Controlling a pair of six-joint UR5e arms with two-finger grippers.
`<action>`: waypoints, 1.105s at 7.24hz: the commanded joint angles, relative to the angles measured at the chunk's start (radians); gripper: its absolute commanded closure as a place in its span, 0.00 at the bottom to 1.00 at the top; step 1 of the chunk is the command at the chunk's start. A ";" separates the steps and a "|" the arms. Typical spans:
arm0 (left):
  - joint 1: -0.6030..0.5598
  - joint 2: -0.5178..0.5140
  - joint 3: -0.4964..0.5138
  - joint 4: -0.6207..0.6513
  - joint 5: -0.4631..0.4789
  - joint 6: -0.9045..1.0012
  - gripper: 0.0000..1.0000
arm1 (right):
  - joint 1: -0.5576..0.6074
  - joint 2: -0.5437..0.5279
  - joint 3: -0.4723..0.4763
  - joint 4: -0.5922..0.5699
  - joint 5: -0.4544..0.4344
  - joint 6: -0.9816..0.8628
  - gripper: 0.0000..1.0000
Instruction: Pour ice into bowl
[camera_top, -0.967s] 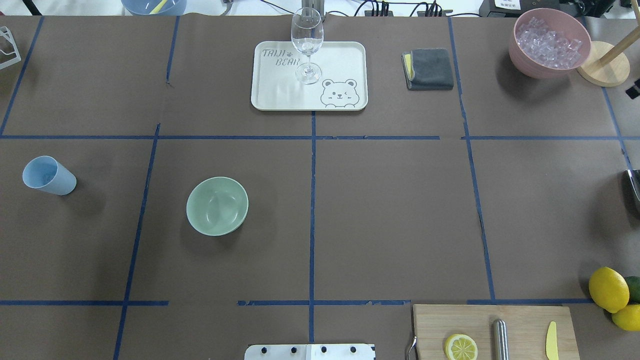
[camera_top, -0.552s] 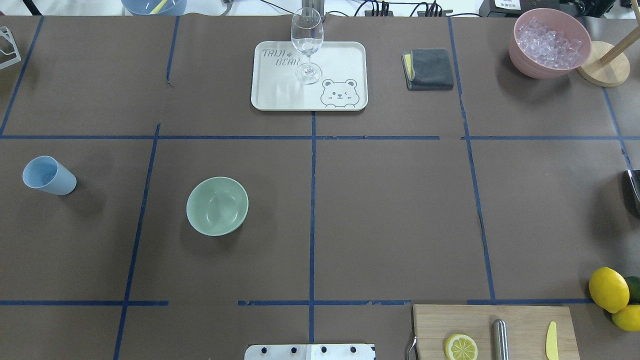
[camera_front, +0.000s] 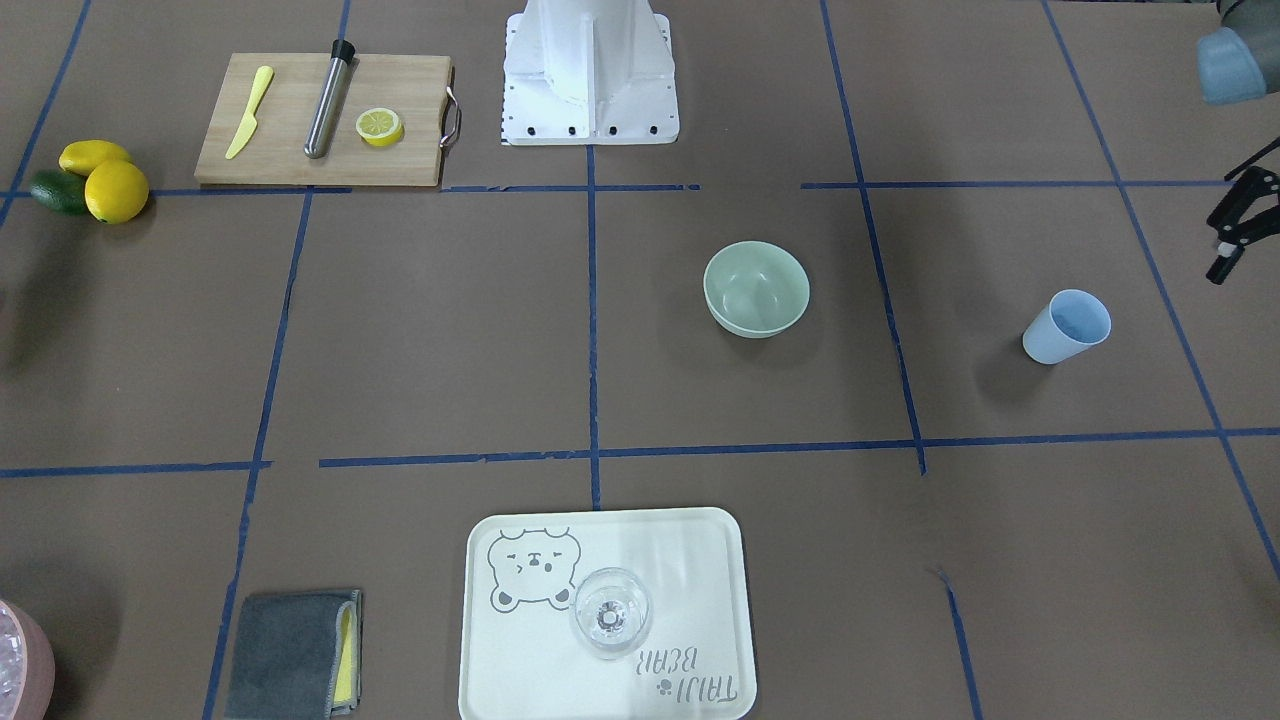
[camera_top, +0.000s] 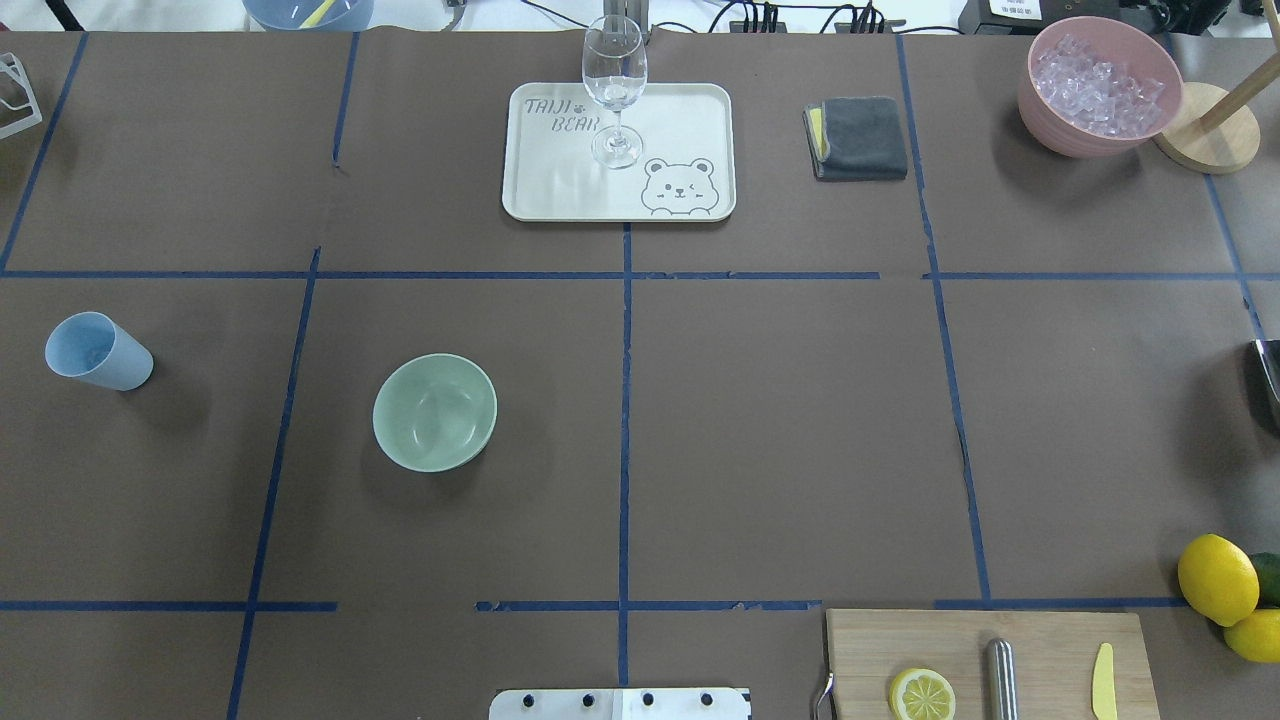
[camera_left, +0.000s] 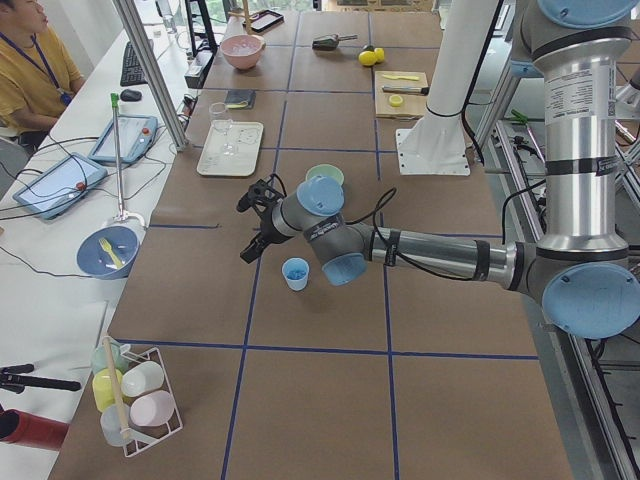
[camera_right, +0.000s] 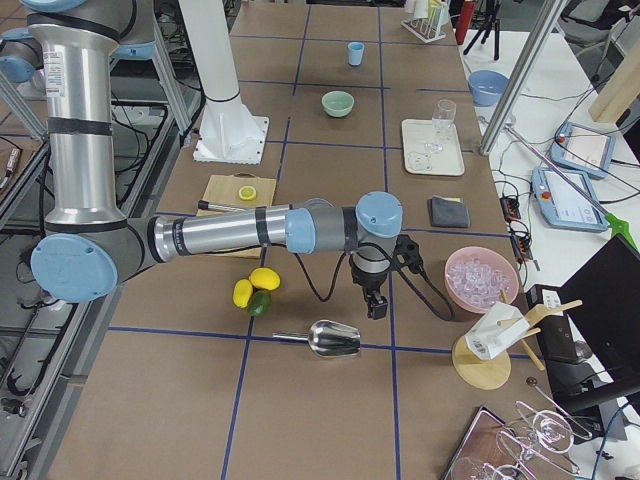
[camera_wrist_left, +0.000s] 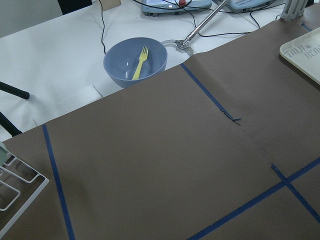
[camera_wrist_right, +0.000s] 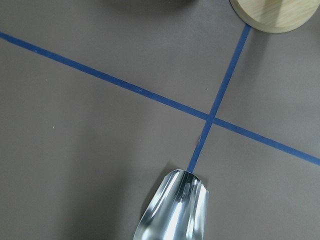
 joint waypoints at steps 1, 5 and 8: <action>0.238 0.181 -0.080 -0.108 0.243 -0.272 0.00 | 0.000 -0.005 0.001 0.000 0.002 0.000 0.00; 0.550 0.242 -0.058 -0.132 0.561 -0.564 0.00 | 0.000 -0.010 0.003 0.000 0.001 0.000 0.00; 0.649 0.190 0.031 -0.133 0.692 -0.615 0.00 | 0.000 -0.016 0.004 0.000 0.001 0.000 0.00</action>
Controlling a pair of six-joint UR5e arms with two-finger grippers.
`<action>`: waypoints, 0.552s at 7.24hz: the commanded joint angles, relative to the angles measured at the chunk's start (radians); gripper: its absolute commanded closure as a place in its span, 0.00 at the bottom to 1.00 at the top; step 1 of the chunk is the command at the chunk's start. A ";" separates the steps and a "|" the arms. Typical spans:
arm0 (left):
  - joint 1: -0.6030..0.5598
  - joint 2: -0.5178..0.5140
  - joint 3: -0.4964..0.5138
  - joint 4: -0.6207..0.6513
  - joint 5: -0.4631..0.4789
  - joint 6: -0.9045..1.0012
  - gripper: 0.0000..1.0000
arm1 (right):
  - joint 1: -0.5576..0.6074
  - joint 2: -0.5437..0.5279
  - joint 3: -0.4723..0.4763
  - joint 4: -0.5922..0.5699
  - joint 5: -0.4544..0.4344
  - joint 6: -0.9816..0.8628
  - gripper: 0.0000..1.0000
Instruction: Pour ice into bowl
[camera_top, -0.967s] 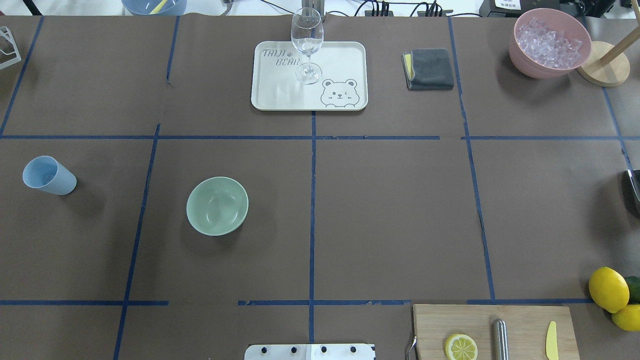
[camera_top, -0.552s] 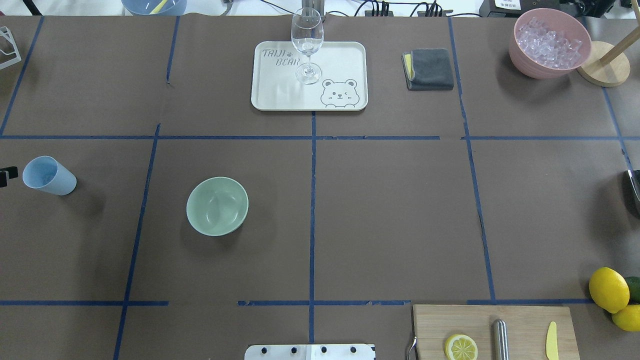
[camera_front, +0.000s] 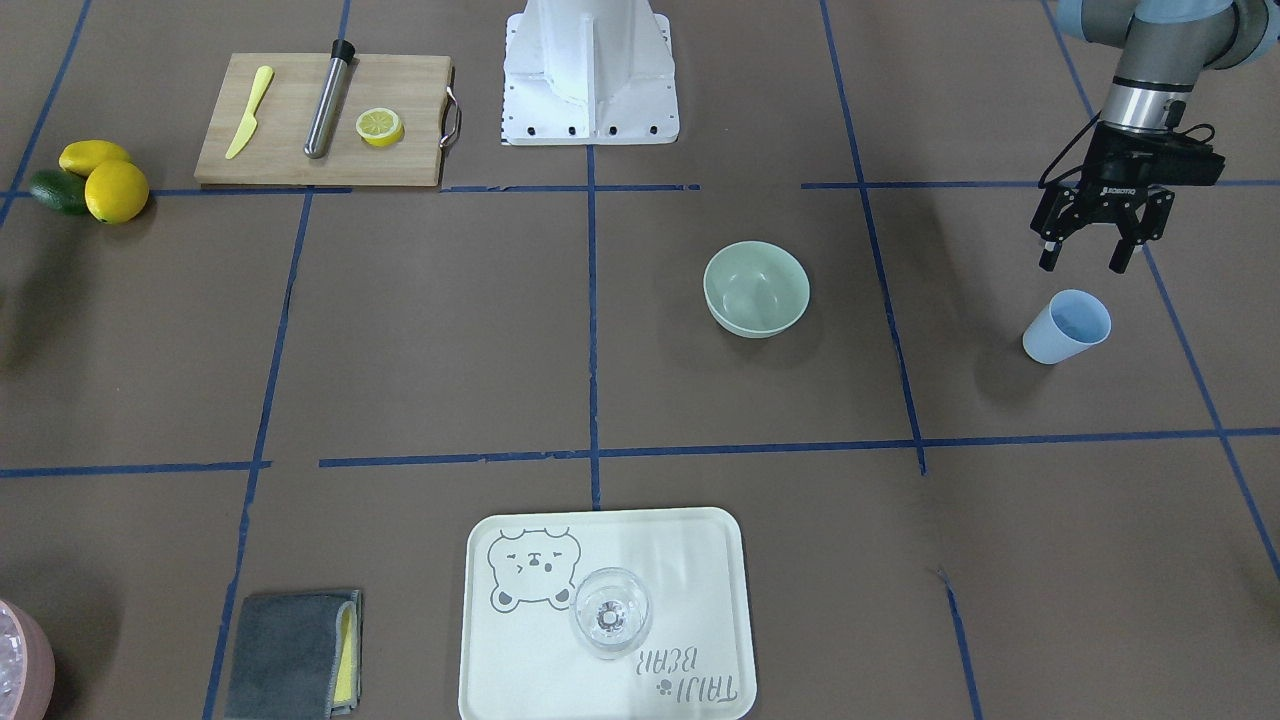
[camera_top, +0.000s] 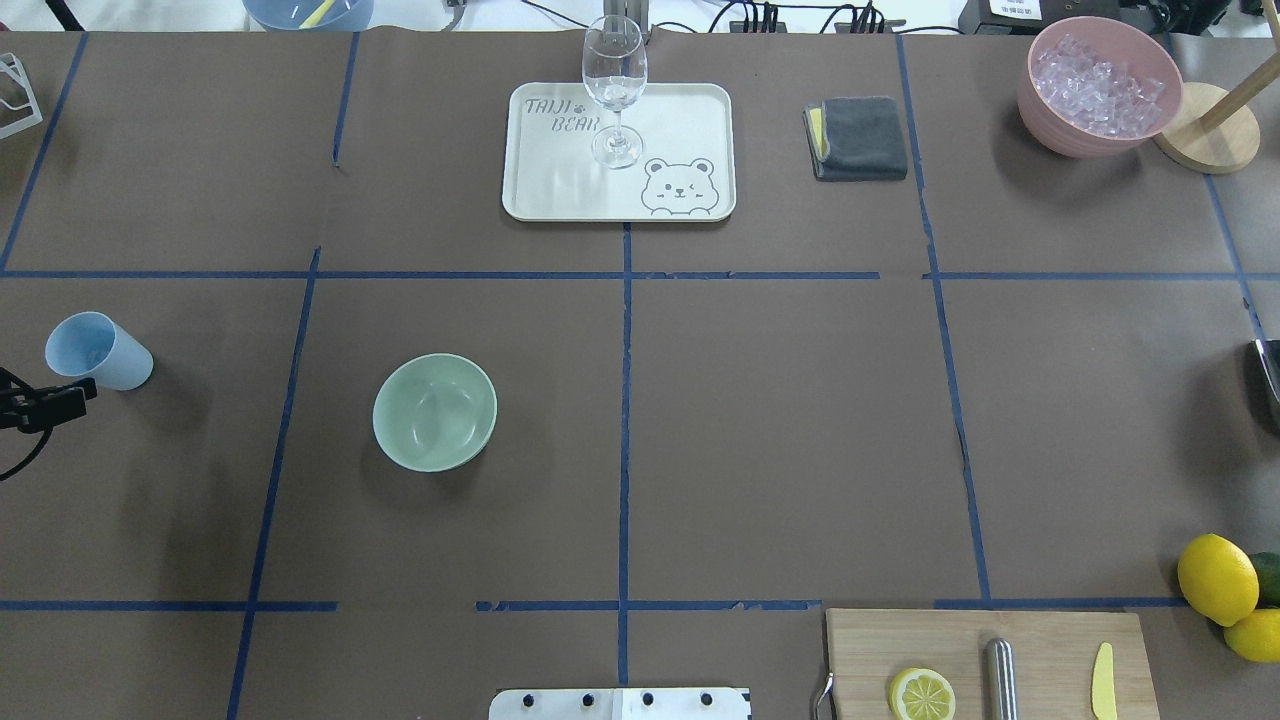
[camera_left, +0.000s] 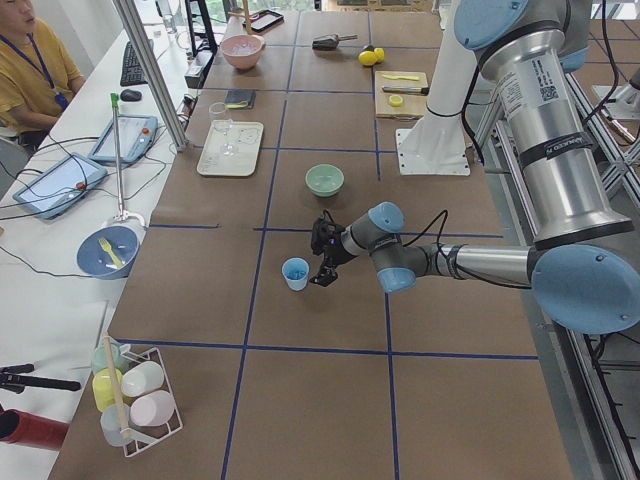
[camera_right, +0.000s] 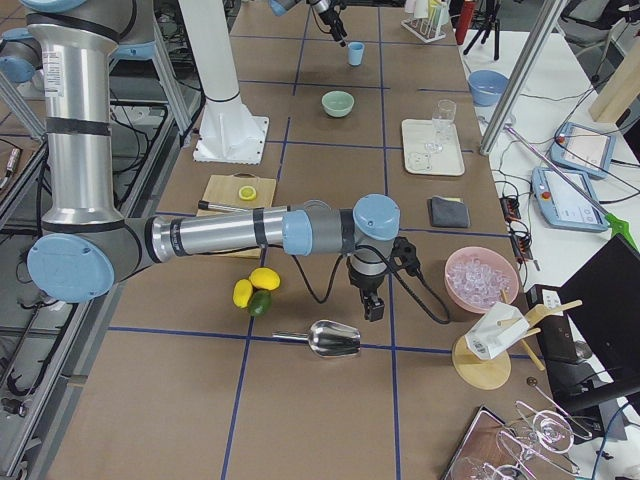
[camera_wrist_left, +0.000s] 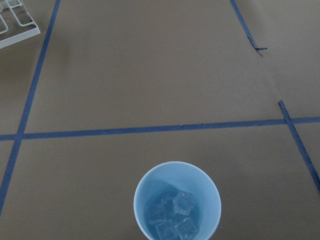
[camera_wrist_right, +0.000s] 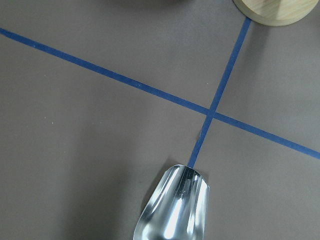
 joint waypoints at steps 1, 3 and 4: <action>0.023 -0.082 0.097 -0.001 0.047 -0.005 0.01 | 0.000 -0.005 0.003 0.000 0.000 0.000 0.00; 0.023 -0.141 0.156 -0.003 0.057 0.002 0.04 | 0.000 -0.005 0.001 0.000 -0.002 0.000 0.00; 0.021 -0.141 0.159 -0.015 0.055 0.049 0.06 | 0.000 -0.007 0.001 0.000 -0.002 0.000 0.00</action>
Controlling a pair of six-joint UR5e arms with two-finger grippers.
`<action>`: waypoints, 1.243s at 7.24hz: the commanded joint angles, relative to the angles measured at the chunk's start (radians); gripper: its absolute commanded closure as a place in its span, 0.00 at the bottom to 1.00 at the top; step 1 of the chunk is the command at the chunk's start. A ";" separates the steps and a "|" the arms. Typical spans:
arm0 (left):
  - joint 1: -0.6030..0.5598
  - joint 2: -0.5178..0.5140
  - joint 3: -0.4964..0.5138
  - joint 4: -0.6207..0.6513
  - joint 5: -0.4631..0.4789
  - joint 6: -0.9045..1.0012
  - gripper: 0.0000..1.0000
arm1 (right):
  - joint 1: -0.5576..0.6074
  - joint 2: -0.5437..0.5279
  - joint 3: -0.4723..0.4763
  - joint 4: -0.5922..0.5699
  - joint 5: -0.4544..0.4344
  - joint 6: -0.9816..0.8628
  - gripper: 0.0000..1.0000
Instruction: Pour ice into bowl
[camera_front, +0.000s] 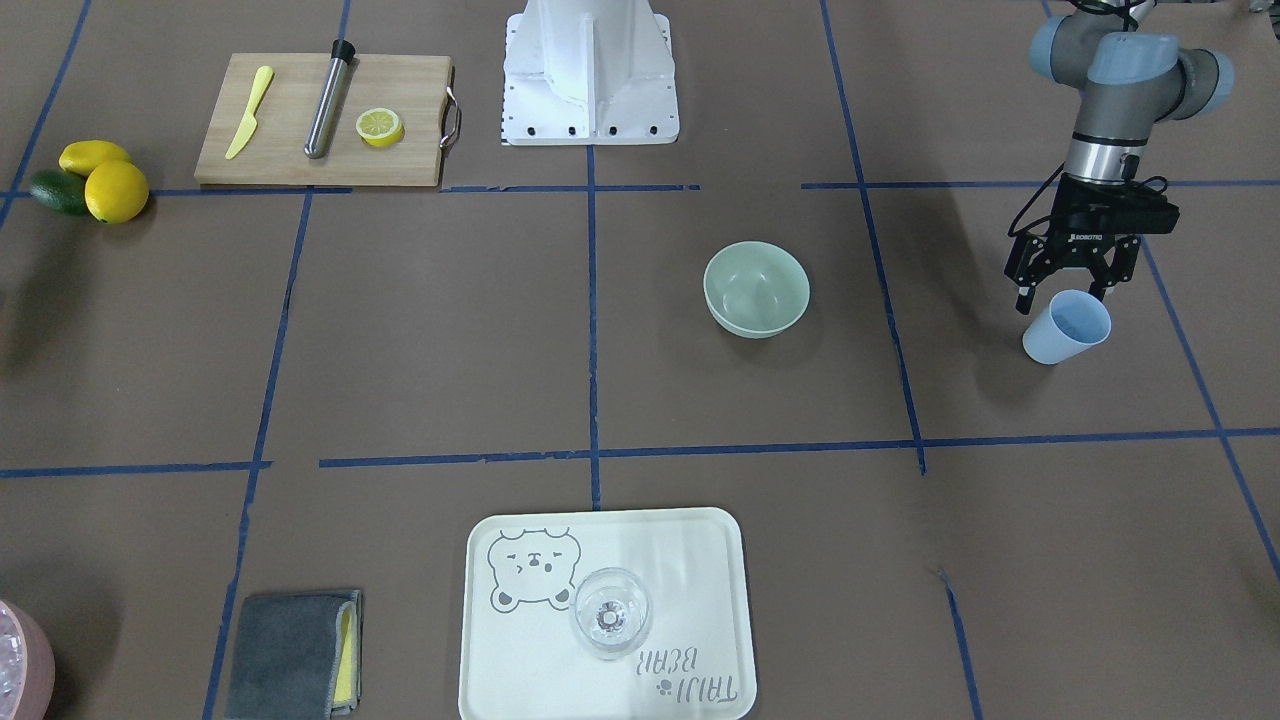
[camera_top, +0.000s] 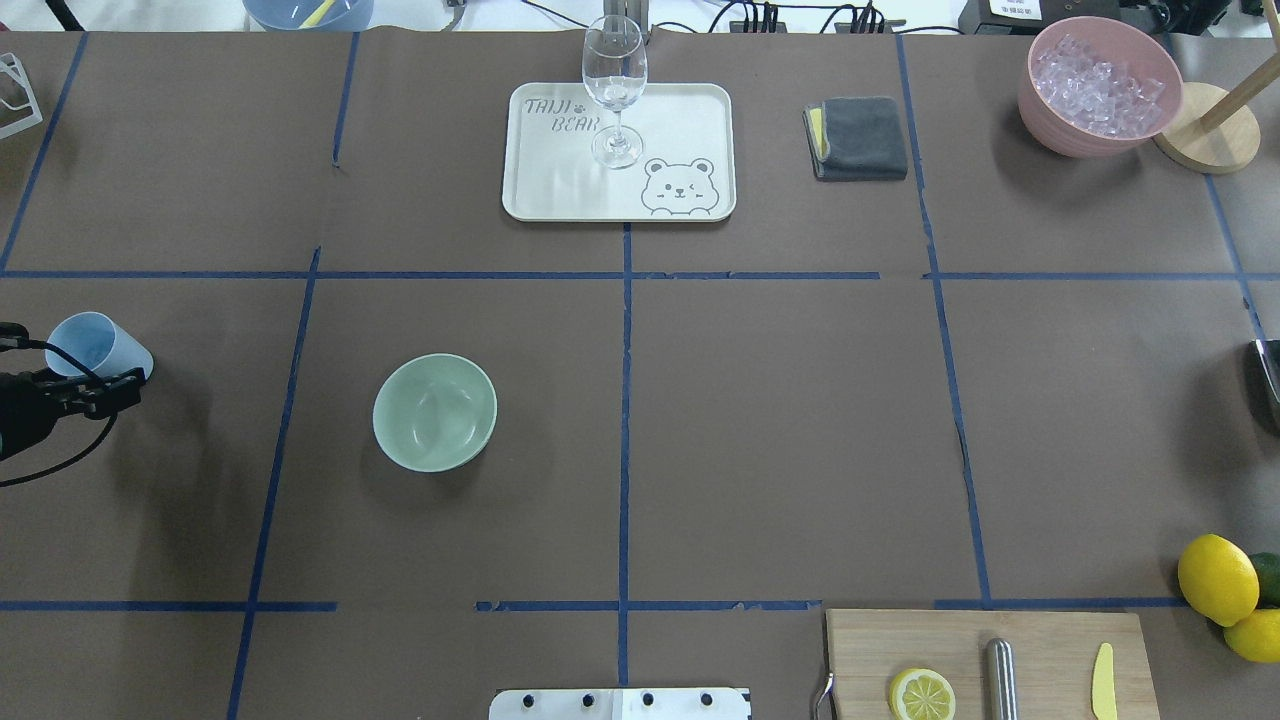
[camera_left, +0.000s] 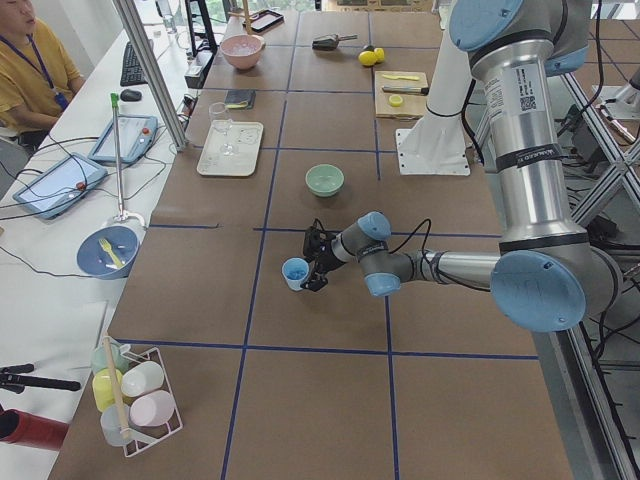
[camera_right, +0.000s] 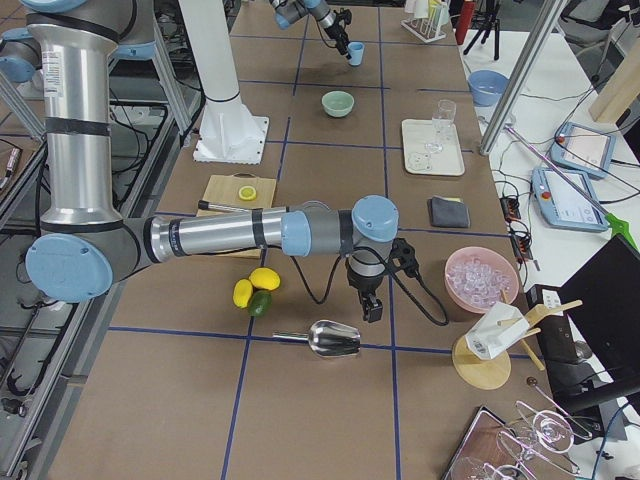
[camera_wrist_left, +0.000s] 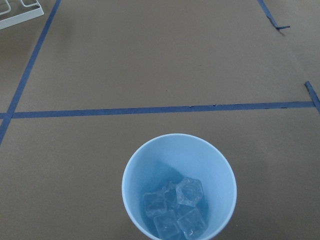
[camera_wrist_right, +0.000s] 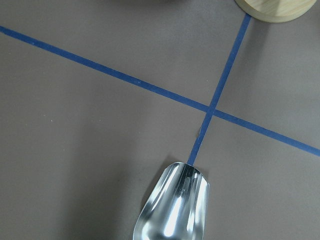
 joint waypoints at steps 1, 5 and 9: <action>-0.001 -0.013 0.040 -0.039 0.001 0.074 0.07 | 0.000 -0.001 0.000 0.000 -0.001 0.000 0.00; -0.014 -0.053 0.134 -0.113 -0.001 0.076 0.11 | 0.000 0.000 0.003 0.002 -0.001 -0.003 0.00; -0.051 -0.074 0.132 -0.114 -0.001 0.062 0.12 | 0.008 0.000 0.004 0.003 -0.002 -0.006 0.00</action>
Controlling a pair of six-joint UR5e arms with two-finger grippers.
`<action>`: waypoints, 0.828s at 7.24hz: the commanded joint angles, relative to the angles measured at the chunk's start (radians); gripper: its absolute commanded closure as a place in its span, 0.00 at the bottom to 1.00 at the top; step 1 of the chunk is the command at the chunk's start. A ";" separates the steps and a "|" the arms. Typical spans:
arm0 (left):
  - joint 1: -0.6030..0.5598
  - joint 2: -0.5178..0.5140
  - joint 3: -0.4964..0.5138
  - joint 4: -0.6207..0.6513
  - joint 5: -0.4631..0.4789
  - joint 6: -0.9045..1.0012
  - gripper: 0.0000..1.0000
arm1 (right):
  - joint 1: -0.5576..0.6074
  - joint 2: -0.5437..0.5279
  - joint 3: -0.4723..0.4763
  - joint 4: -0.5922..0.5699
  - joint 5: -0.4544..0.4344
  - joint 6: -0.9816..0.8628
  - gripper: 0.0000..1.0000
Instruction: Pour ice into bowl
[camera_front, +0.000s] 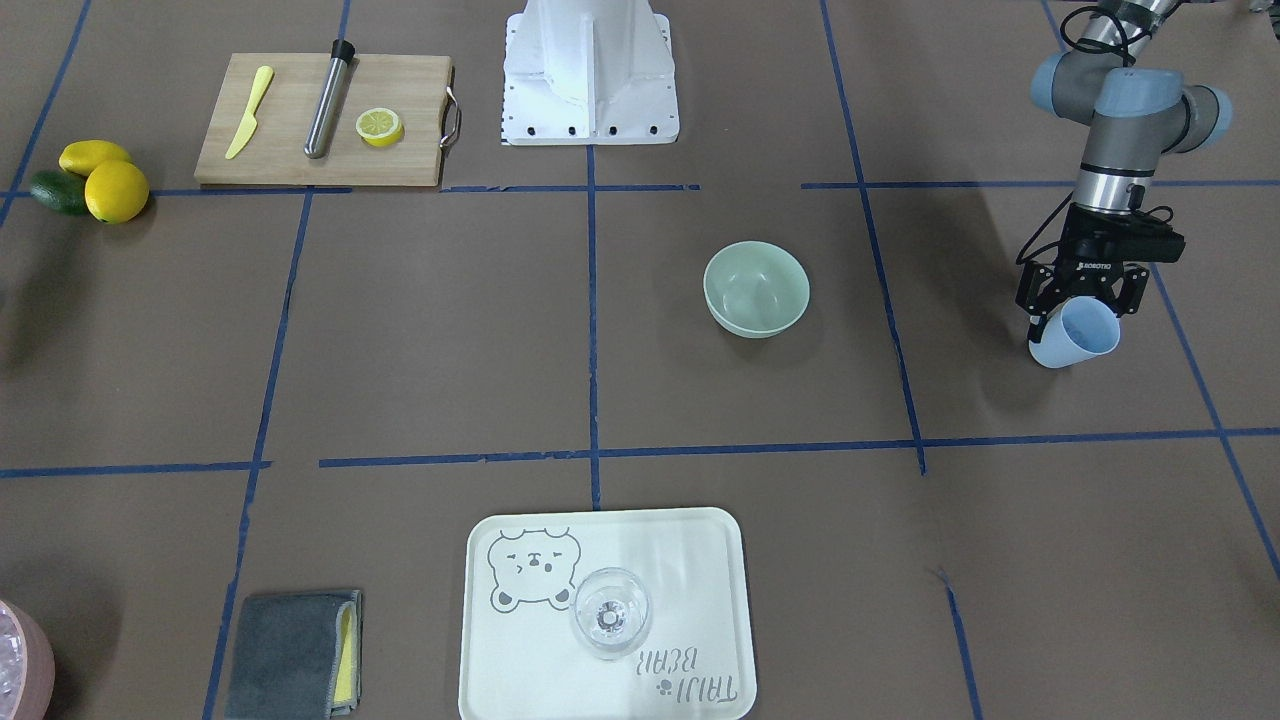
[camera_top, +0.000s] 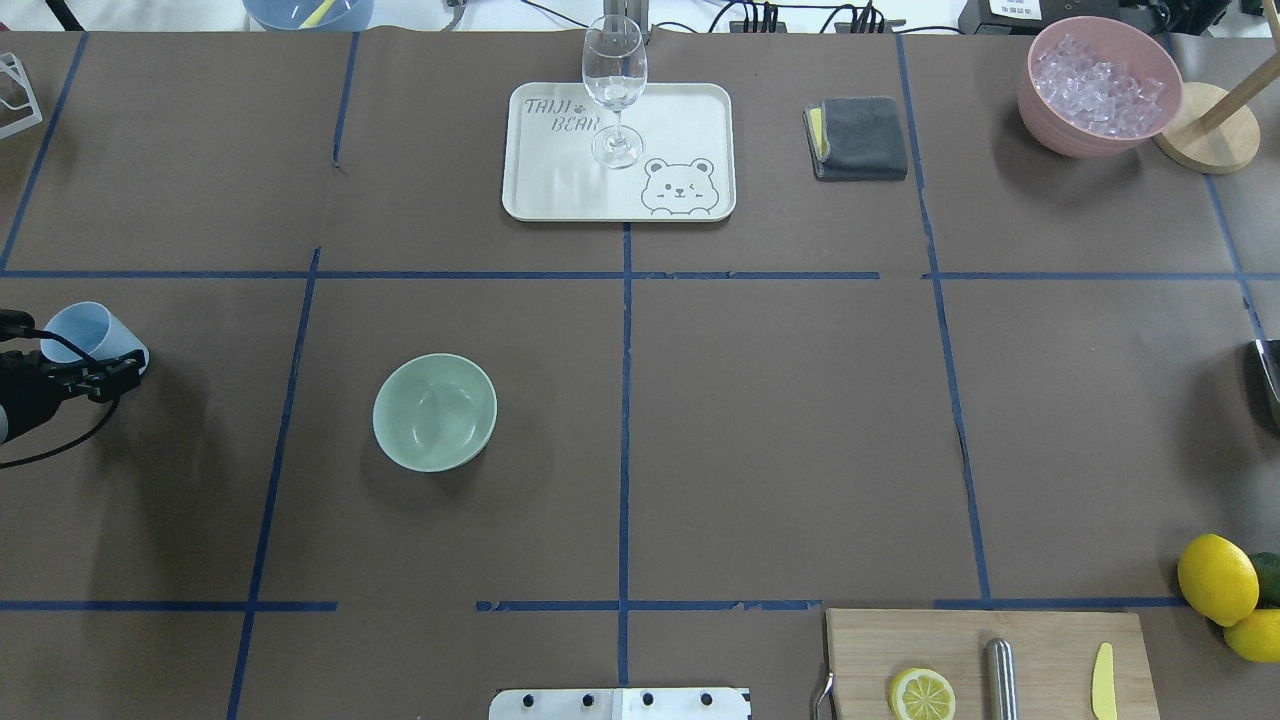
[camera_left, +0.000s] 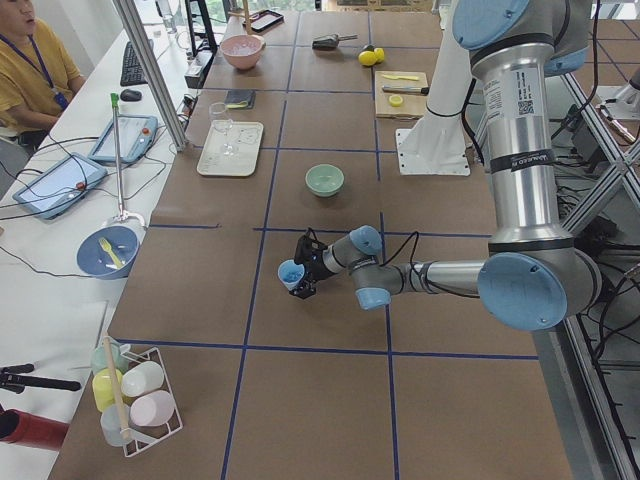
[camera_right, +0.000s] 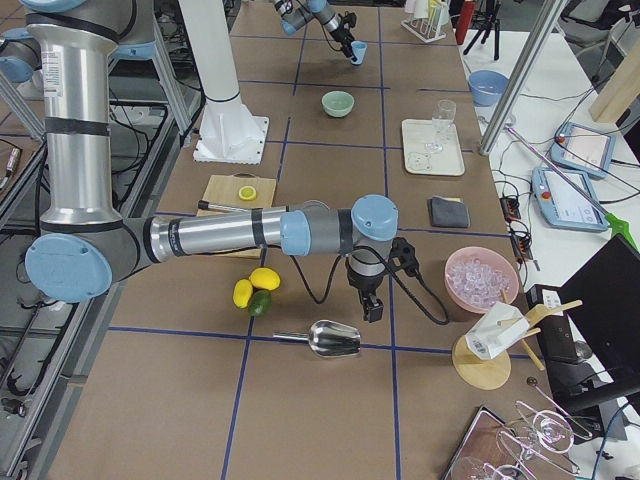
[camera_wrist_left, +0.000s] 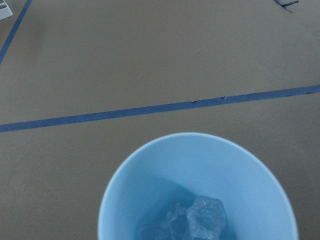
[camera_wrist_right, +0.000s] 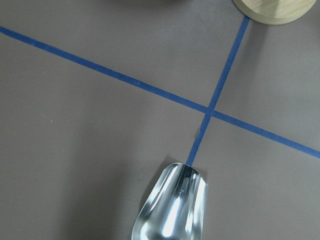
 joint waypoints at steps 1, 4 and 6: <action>-0.006 -0.012 0.001 -0.002 0.002 -0.005 0.12 | 0.006 0.000 0.001 0.000 0.000 -0.005 0.00; -0.008 -0.017 -0.004 -0.026 0.002 -0.045 0.91 | 0.012 0.000 0.001 0.001 0.000 -0.009 0.00; -0.015 -0.010 -0.059 -0.020 0.005 -0.010 1.00 | 0.015 0.000 0.001 0.000 0.000 -0.012 0.00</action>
